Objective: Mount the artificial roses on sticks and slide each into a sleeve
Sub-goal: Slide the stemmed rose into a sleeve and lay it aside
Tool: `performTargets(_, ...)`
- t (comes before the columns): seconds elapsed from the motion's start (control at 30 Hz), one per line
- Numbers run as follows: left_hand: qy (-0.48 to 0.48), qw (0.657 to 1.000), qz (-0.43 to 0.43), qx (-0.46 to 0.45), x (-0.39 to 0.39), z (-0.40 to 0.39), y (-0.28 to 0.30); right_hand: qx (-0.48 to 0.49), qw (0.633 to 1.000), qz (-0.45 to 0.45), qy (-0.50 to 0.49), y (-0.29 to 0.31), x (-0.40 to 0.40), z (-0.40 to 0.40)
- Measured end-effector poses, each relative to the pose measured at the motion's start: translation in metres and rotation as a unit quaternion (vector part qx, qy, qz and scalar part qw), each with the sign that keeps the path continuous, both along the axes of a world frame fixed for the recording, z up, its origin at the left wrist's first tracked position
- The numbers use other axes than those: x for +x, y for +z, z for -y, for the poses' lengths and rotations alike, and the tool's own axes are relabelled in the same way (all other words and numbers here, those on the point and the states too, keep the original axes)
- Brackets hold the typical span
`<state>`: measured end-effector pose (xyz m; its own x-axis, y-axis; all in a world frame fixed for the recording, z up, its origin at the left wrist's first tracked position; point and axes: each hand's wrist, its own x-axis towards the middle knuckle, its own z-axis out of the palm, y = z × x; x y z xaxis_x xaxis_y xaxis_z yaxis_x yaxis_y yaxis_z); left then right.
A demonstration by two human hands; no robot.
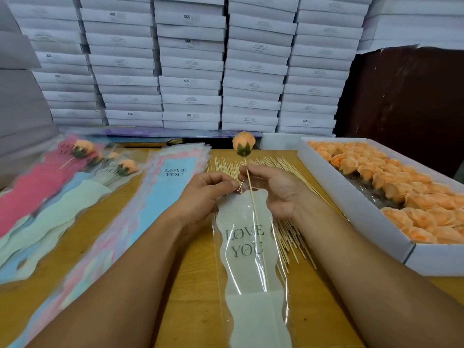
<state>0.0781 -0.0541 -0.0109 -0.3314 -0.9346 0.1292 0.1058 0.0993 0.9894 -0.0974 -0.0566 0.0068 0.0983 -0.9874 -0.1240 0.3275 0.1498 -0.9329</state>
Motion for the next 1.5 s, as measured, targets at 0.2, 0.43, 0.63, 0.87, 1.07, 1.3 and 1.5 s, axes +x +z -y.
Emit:
performTargets(0.2, 0.003, 1.0, -0.003, -0.014, -0.002, -0.002, 0.002, 0.041, 0.996, 0.018, 0.081, 0.006, 0.0, -0.008)
performTargets(0.43, -0.015, 1.0, 0.014, -0.01, 0.0, -0.005, 0.004, 0.013, 0.995, -0.1, 0.012, 0.002, 0.0, -0.001)
performTargets(0.63, -0.03, 0.999, 0.01, -0.013, 0.001, -0.002, 0.0, 0.011, 0.992, -0.125, -0.023, -0.001, -0.003, 0.003)
performTargets(0.87, -0.033, 0.999, -0.002, 0.006, 0.0, 0.001, -0.002, 0.027, 0.998, -0.049, 0.02, -0.001, -0.002, -0.003)
performTargets(1.07, -0.053, 0.999, 0.003, -0.001, 0.001, 0.001, -0.002, 0.012, 0.999, -0.049, 0.014, 0.003, -0.003, -0.005)
performTargets(1.3, -0.036, 0.999, 0.004, 0.002, 0.002, 0.0, 0.0, 0.028, 0.993, -0.114, -0.015, 0.0, 0.003, -0.007)
performTargets(1.5, -0.003, 1.0, -0.006, 0.006, 0.0, 0.0, 0.002, 0.017, 0.995, -0.093, -0.016, 0.002, 0.004, -0.007)
